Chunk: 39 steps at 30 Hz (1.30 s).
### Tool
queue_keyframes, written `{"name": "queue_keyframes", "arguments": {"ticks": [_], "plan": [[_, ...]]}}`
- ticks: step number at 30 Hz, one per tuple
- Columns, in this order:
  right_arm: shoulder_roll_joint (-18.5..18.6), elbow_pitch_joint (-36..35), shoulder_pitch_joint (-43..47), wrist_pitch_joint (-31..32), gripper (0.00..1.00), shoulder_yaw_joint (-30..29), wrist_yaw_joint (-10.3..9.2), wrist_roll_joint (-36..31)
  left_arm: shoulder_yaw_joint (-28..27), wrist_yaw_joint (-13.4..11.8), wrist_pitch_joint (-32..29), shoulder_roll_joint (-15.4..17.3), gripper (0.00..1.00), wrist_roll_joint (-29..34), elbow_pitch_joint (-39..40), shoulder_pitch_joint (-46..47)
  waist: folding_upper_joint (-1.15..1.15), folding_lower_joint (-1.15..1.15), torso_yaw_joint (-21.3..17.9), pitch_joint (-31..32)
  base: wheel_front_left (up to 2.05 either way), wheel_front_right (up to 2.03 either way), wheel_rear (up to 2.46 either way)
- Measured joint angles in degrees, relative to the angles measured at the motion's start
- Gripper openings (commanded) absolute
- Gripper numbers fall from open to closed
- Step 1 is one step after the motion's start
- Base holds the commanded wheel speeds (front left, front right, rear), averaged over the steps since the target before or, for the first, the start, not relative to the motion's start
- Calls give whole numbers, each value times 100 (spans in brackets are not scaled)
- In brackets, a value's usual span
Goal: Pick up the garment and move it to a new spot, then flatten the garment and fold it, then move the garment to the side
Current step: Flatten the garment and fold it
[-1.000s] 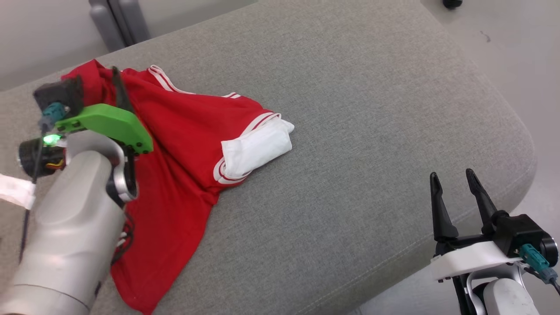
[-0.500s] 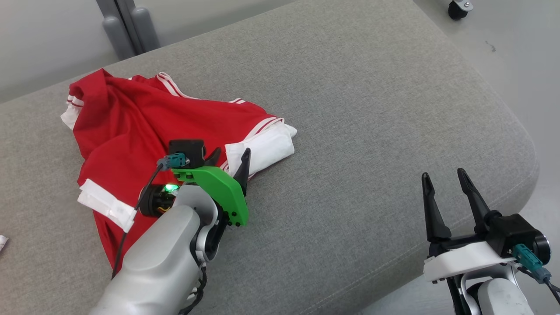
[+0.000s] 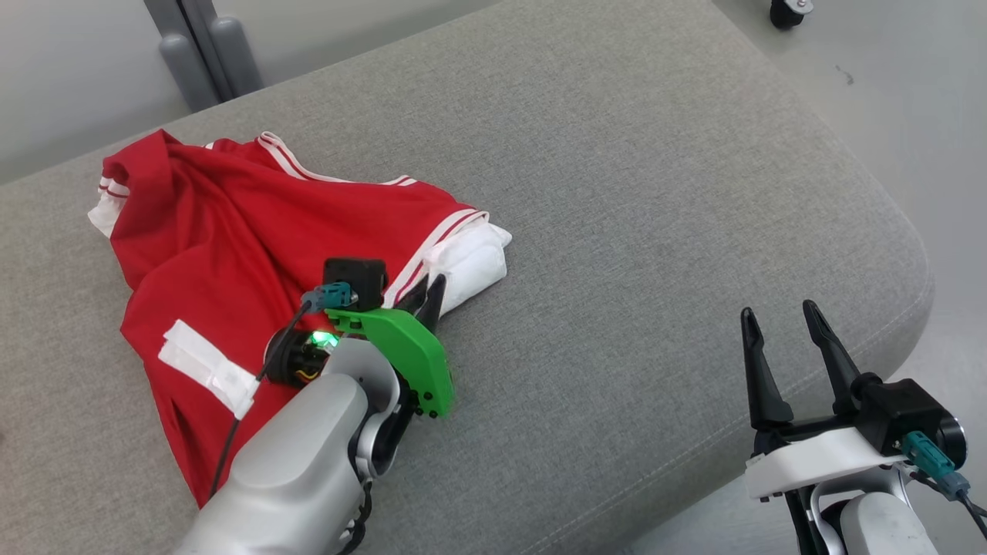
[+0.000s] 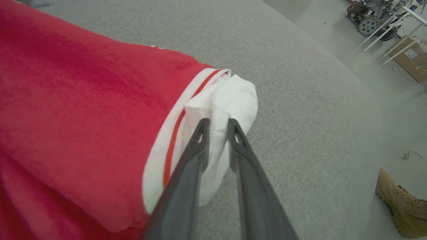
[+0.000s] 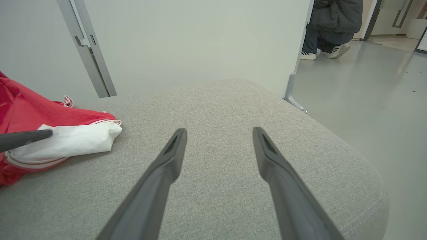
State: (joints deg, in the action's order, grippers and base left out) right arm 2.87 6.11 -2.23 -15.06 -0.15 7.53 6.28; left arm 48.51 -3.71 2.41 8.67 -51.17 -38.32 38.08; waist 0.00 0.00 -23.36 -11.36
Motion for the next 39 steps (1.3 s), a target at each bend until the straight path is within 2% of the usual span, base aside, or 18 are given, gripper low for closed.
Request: {"name": "queue_keyframes", "arguments": {"ticks": [9,10,11,13,17,21,23,27,31,35,39], "plan": [[2,-7,67,0,100,-59,0,-45,460,399,534,41,0,322,513,-493,0,0,8,108,0,0,0],[1,-8,73,0,100,-74,0,-46,553,450,637,74,49,453,591,-546,0,0,18,108,0,0,0],[1,-8,77,0,100,-86,0,-46,594,489,725,82,83,506,648,-595,0,0,28,109,0,0,0],[0,-5,84,0,100,-98,0,-47,749,631,859,120,100,592,704,-728,0,0,48,116,0,0,0],[0,12,97,0,100,-94,0,-66,1012,766,1057,129,100,813,738,-1017,0,0,66,165,0,0,0],[1,21,149,0,100,-146,0,-110,984,769,1213,97,100,931,859,-1248,0,0,92,254,0,0,0],[-1,15,206,0,100,-196,0,-156,824,622,1237,81,100,1063,1021,-1410,0,0,121,316,0,0,0],[1,-71,307,0,100,-358,0,-247,41,92,1272,90,100,1673,1835,-1852,0,0,227,433,0,0,0],[1,-186,430,0,100,-483,0,-360,-645,-278,1270,109,100,2283,2563,-2684,0,0,418,528,0,0,0],[1,-304,465,0,100,-586,0,-463,-1368,-557,1272,65,100,2785,3091,-3364,0,0,649,608,0,0,0],[0,-350,571,0,100,-648,0,-573,-1986,-677,1272,-96,100,3254,3393,-3914,0,0,955,676,0,0,0]]}}
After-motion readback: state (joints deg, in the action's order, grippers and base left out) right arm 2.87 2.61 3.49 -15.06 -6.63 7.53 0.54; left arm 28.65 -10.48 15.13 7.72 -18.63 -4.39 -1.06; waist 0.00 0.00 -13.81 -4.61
